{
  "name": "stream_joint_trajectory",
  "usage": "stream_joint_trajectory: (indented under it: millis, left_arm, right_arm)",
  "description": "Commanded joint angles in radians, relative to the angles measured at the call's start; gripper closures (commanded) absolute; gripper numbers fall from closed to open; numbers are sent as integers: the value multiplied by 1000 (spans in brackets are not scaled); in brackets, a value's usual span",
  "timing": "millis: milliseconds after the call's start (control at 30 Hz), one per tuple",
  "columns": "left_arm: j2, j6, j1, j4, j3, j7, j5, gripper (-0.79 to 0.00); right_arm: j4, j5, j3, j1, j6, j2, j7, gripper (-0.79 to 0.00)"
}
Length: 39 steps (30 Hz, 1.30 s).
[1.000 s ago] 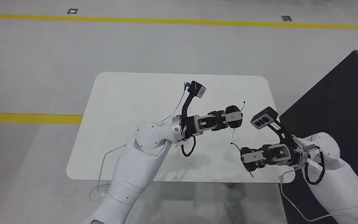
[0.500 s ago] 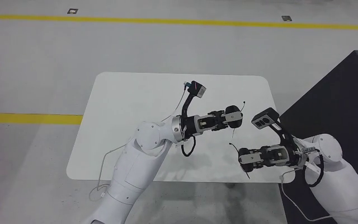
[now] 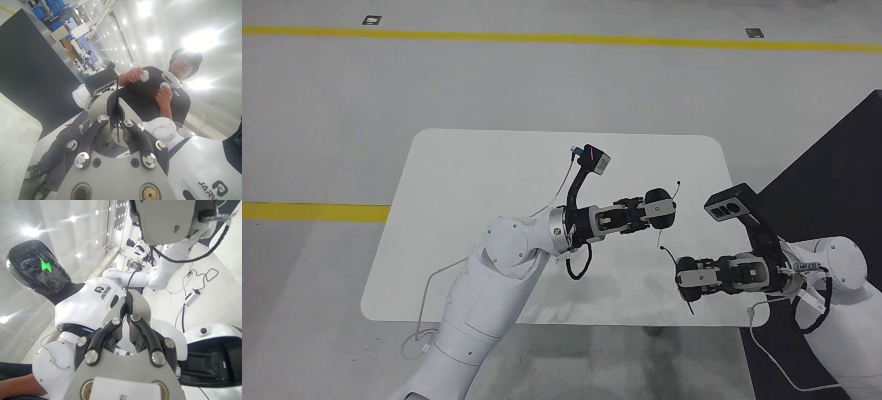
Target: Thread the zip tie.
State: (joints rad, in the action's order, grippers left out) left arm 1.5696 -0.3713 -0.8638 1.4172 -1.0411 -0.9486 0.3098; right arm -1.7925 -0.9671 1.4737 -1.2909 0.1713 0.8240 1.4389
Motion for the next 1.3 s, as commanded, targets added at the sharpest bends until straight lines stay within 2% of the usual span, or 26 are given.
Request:
stream_joint_trajectory:
  millis: [0, 533, 1267]
  left_arm:
    - [0, 0, 0, 0, 0, 0, 0, 0]
    - [0, 0, 0, 0, 0, 0, 0, 0]
    - [0, 0, 0, 0, 0, 0, 0, 0]
  right_arm:
    - [8, 1, -4, 5, -6, 2, -4, 0]
    - [43, 29, -32, 19, -27, 14, 13, 0]
    - [22, 31, 7, 24, -27, 23, 19, 0]
